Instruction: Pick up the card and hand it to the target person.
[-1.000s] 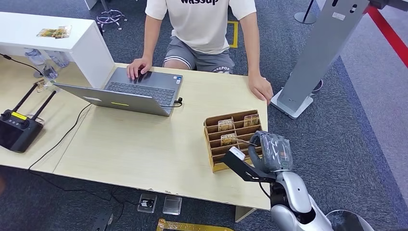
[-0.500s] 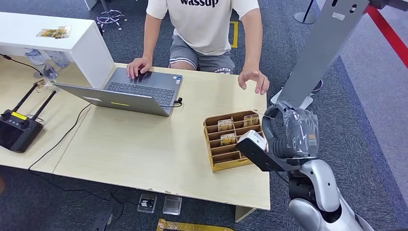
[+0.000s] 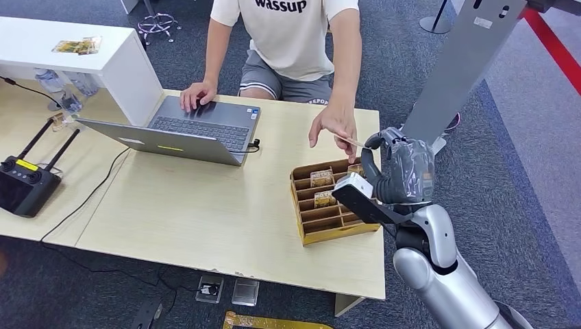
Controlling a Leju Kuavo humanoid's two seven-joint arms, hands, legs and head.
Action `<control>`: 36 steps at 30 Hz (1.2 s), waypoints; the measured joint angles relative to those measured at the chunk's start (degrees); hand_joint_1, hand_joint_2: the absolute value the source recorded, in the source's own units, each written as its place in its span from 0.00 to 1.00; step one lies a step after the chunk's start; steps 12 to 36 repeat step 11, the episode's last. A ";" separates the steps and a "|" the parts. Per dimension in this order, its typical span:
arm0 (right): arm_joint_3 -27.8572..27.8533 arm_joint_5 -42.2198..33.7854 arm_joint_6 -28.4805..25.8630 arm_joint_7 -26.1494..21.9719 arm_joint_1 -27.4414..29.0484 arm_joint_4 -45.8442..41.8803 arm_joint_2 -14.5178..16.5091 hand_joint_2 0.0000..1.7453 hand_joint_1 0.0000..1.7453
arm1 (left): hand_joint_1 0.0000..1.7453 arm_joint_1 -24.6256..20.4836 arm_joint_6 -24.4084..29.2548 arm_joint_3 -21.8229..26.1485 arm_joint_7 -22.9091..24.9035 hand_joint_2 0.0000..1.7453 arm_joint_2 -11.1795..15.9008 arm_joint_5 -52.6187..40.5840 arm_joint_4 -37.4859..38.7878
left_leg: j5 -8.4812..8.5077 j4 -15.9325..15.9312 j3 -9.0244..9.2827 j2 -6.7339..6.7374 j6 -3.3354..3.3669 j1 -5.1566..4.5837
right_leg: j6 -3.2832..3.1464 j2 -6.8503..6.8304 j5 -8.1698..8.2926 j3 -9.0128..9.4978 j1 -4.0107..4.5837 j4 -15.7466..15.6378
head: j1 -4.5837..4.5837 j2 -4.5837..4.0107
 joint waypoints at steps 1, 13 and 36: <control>-0.01 -0.14 -0.93 -0.94 -0.19 1.39 0.33 1.00 1.00 | 0.00 0.00 -0.03 0.00 0.08 0.00 0.00 0.00 0.00 | 0.00 0.00 0.00 0.00 0.00 0.00 | 0.00 0.00 0.00 0.00 0.00 0.00 | -0.01 0.00; -0.04 -1.00 -2.67 -4.01 -0.86 10.60 3.03 1.00 0.03 | 0.00 0.03 0.02 0.00 0.46 1.00 0.00 0.02 0.00 | 0.00 0.00 0.02 0.00 0.00 0.00 | 0.00 0.00 0.00 0.00 0.00 0.00 | 0.03 0.00; -0.04 -1.00 -2.67 -4.01 -0.86 10.60 3.03 1.00 0.03 | 0.00 0.03 0.02 0.00 0.46 1.00 0.00 0.02 0.00 | 0.00 0.00 0.02 0.00 0.00 0.00 | 0.00 0.00 0.00 0.00 0.00 0.00 | 0.03 0.00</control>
